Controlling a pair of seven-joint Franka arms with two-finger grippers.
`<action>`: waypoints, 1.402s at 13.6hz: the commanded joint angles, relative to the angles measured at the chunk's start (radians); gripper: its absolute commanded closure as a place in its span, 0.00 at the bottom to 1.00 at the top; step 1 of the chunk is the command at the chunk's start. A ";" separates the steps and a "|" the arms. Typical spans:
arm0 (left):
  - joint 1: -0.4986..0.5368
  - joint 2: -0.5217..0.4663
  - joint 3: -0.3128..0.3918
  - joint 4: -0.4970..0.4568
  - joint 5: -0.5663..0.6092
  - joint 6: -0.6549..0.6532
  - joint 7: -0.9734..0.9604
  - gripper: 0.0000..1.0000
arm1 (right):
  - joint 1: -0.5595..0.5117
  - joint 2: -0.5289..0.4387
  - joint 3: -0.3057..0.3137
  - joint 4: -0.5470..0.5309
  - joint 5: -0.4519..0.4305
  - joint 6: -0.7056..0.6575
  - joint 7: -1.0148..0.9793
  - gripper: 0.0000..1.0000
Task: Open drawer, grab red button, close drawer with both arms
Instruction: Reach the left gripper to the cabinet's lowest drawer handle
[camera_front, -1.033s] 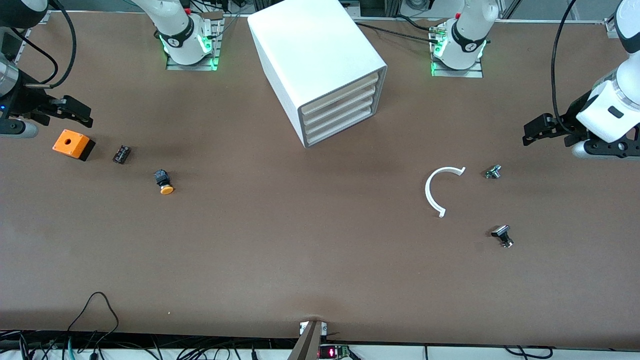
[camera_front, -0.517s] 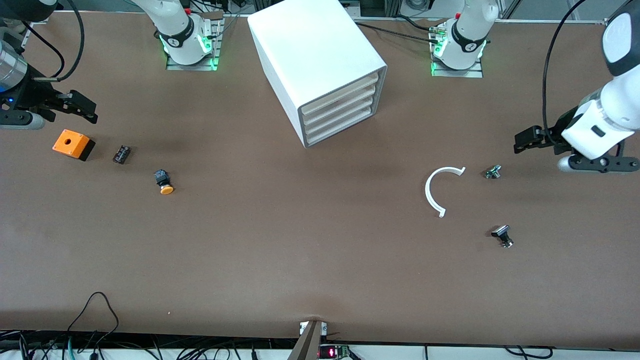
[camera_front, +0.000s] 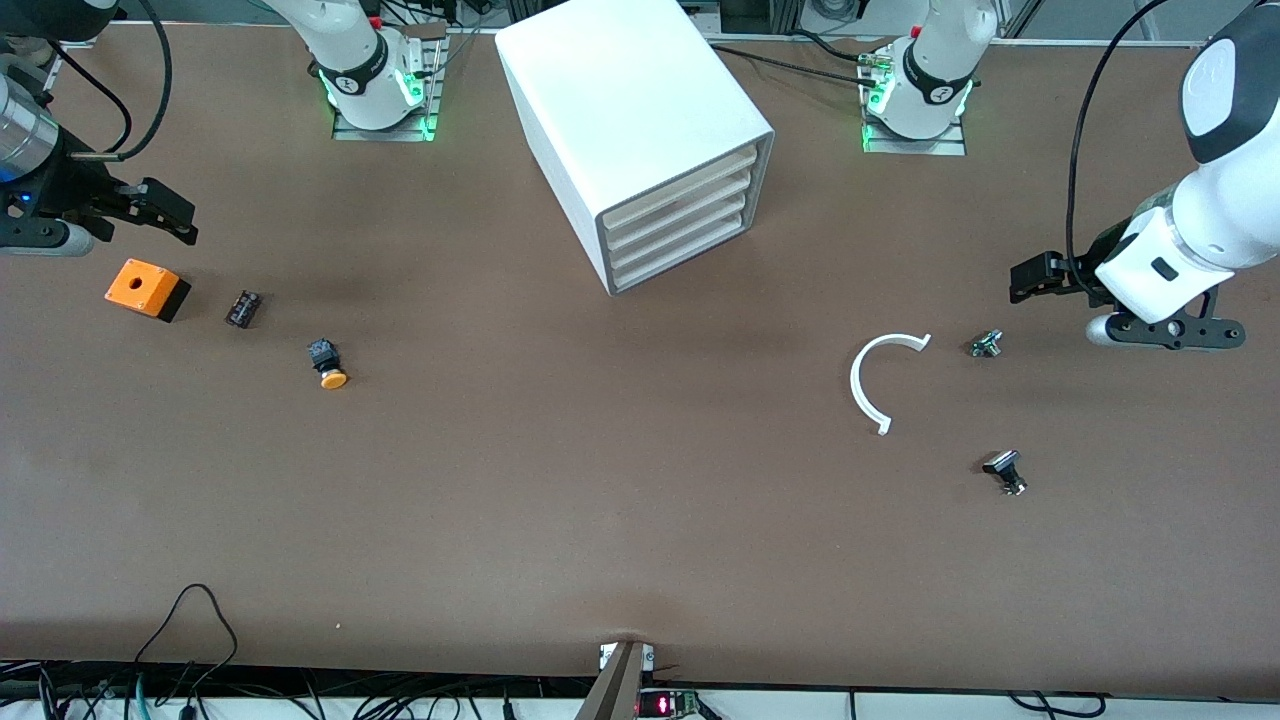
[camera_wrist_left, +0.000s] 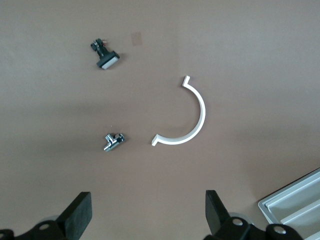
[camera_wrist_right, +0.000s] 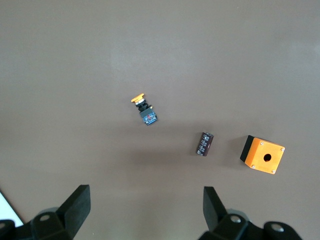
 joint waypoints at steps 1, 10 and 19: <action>0.010 0.001 -0.029 -0.047 -0.032 -0.012 0.018 0.00 | -0.005 -0.022 0.008 -0.023 -0.014 0.013 -0.011 0.00; 0.010 0.064 -0.092 -0.233 -0.254 -0.012 0.156 0.00 | -0.005 -0.003 0.008 -0.017 -0.013 0.011 -0.011 0.00; 0.003 0.153 -0.198 -0.371 -0.462 0.042 0.326 0.00 | 0.003 0.098 0.011 0.052 0.006 0.009 0.000 0.00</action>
